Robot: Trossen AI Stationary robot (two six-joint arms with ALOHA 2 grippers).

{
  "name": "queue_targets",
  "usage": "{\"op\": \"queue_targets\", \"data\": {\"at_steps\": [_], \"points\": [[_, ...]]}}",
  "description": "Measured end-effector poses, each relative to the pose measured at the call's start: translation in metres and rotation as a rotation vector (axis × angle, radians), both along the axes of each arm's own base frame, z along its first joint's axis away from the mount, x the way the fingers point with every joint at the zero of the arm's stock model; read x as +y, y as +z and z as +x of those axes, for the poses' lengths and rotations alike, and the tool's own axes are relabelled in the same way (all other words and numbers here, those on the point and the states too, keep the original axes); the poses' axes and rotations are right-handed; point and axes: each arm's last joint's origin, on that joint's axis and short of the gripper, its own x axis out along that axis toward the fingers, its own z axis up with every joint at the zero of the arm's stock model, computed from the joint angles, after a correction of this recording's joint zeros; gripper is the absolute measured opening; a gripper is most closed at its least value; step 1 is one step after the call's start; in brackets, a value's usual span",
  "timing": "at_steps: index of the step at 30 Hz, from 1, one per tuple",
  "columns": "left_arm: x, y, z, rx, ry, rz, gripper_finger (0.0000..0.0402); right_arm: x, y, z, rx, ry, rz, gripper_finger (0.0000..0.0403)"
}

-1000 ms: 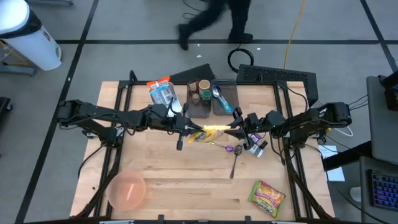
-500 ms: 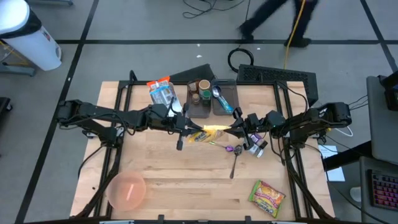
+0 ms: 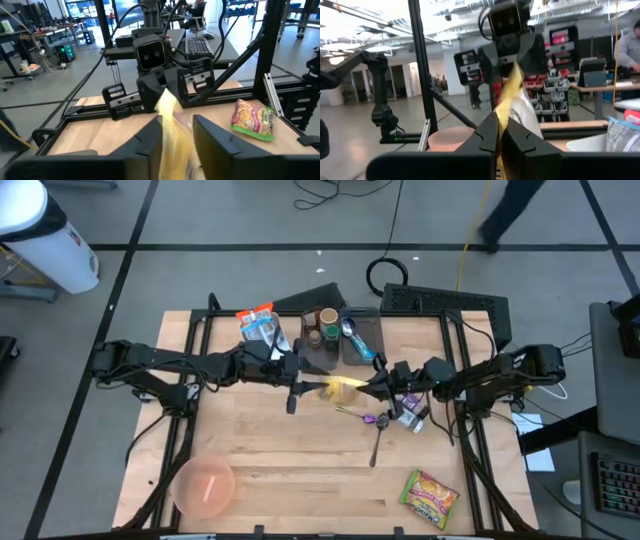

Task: Pick & Place Food Item
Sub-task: Put the yellow noodle pack into the white bin

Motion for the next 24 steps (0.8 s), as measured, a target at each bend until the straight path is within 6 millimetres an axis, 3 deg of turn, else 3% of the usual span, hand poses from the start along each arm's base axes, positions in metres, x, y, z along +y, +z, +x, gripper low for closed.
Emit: {"op": "queue_targets", "data": {"at_steps": [10,18,24], "points": [[0.004,0.003,0.000,-0.006,0.039,0.036,0.0221,-0.011,0.008,0.029,0.208,-0.016,-0.005,0.0000],[0.020,0.014,-0.004,0.291,0.100,-0.032,0.0234,-0.017,0.026,0.046,0.283,0.051,-0.040,0.0000],[0.018,0.035,-0.004,0.358,0.038,-0.032,0.0235,-0.018,0.032,0.050,0.308,0.104,-0.049,0.0000]]}}
